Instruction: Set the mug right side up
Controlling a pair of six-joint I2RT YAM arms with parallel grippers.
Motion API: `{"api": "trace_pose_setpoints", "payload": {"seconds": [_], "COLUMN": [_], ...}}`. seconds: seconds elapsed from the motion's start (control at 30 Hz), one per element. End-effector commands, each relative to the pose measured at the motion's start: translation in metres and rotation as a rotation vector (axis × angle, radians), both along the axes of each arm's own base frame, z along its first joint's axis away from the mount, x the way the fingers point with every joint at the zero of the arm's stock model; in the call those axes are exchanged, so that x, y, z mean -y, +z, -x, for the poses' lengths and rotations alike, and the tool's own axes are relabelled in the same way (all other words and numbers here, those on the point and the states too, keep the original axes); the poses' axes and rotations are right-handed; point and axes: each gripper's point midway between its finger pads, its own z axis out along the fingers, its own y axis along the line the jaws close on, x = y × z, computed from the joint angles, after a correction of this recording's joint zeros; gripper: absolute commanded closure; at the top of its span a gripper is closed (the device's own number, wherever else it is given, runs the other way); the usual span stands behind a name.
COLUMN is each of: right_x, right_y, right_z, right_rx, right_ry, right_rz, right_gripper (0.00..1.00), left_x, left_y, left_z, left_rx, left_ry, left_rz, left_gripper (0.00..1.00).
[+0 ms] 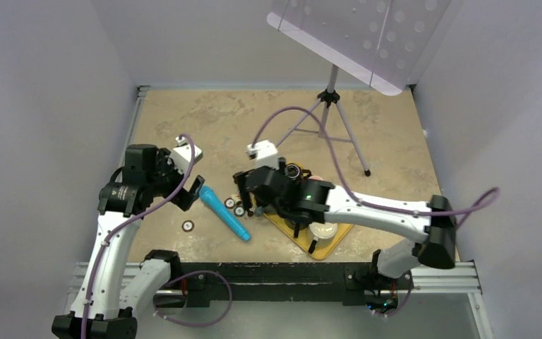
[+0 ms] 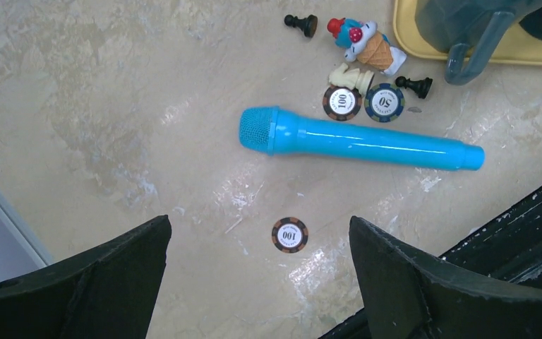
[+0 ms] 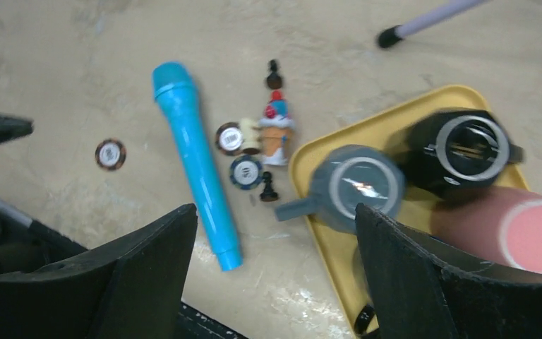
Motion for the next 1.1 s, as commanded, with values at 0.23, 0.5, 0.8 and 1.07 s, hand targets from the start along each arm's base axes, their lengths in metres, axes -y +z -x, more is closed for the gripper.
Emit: {"api": "trace_pose_setpoints", "payload": {"seconds": [0.23,0.5,0.8,1.07], "right_x": [-0.070,-0.053,-0.029,-0.020], "right_y": [-0.078,-0.089,-0.121,-0.150], "right_z": [0.094,0.066,0.013,0.005], "right_rx": [0.298,0.374,0.204,0.113], "right_ry": [1.098,1.345,1.320,1.359], "right_rz": [0.748,0.979,1.205,1.257], "right_gripper": [0.09,0.07,0.09,0.16], "left_x": [-0.023,-0.029,-0.027,-0.025], "left_y": [-0.003,-0.005,-0.004,-0.006], "left_z": [-0.003,-0.007,-0.008,-0.009], "left_rx": [0.021,0.041,0.050,0.042], "left_ry": [0.090,0.125,0.115,0.111], "left_rz": [-0.089,-0.108,-0.102,-0.089], "left_gripper": [0.00,0.00,0.00,0.00]}}
